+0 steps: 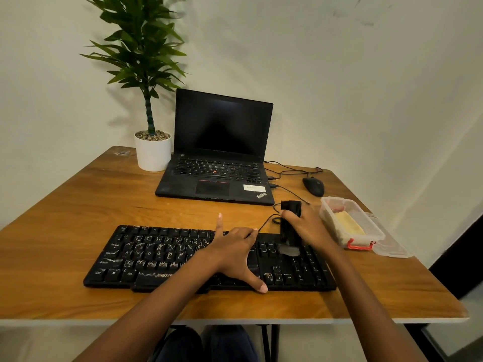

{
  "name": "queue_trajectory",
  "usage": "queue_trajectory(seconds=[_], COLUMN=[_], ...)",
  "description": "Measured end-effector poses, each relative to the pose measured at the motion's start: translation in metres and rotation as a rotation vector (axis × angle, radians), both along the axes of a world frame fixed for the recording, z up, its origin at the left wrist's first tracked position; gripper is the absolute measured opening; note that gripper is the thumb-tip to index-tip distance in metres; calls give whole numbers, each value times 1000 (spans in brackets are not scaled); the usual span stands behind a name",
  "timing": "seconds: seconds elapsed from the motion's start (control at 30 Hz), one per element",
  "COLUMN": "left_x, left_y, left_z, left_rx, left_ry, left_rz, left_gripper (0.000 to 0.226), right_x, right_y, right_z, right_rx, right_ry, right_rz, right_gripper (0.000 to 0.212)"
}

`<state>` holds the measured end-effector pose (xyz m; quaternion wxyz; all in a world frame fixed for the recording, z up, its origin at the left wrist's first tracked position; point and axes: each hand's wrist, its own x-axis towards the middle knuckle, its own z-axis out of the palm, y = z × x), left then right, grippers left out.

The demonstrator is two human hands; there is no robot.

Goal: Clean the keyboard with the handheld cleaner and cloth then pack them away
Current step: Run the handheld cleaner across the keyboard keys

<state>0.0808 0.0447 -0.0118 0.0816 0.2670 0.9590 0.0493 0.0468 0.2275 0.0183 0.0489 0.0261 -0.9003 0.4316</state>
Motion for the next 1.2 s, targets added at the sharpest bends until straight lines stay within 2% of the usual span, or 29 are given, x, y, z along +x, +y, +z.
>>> queue_trajectory(seconds=[0.13, 0.23, 0.33, 0.4, 0.5, 0.63, 0.7, 0.87, 0.97, 1.03, 1.13, 1.2], left_x=[0, 1, 1, 1, 0, 1, 1, 1, 1, 1, 1, 1], left_y=[0, 0, 0, 0, 0, 0, 0, 0, 0, 0, 0, 0], left_z=[0, 0, 0, -1, 0, 0, 0, 0, 0, 0, 0, 0], left_rx=[6, 4, 15, 19, 16, 20, 22, 23, 20, 22, 22, 18], left_ry=[-5, -3, -8, -10, -15, -15, -15, -9, -5, -11, -12, -10], left_rz=[0, 0, 1, 3, 6, 6, 7, 8, 10, 11, 11, 10], left_gripper=[123, 123, 123, 123, 123, 122, 122, 122, 122, 122, 123, 123], right_x=[8, 15, 15, 16, 13, 9, 15, 16, 13, 15, 21, 27], right_y=[4, 0, -1, -4, -6, -8, -12, -9, -10, -11, -9, -6], right_z=[-2, -1, 5, 3, 0, 4, -1, 2, 2, -4, -6, -4], right_rx=[-69, -109, -191, -138, 7, -117, -78, -40, -30, -65, -66, -7], right_ry=[100, 46, 112, 156, 64, 122, 162, 45, 25, 102, 252, 251], right_rz=[-72, 10, -56, -55, 3, -75, -57, -55, -95, -87, -79, -20], right_gripper=[26, 17, 20, 22, 19, 21, 21, 19, 27, 34, 34, 34])
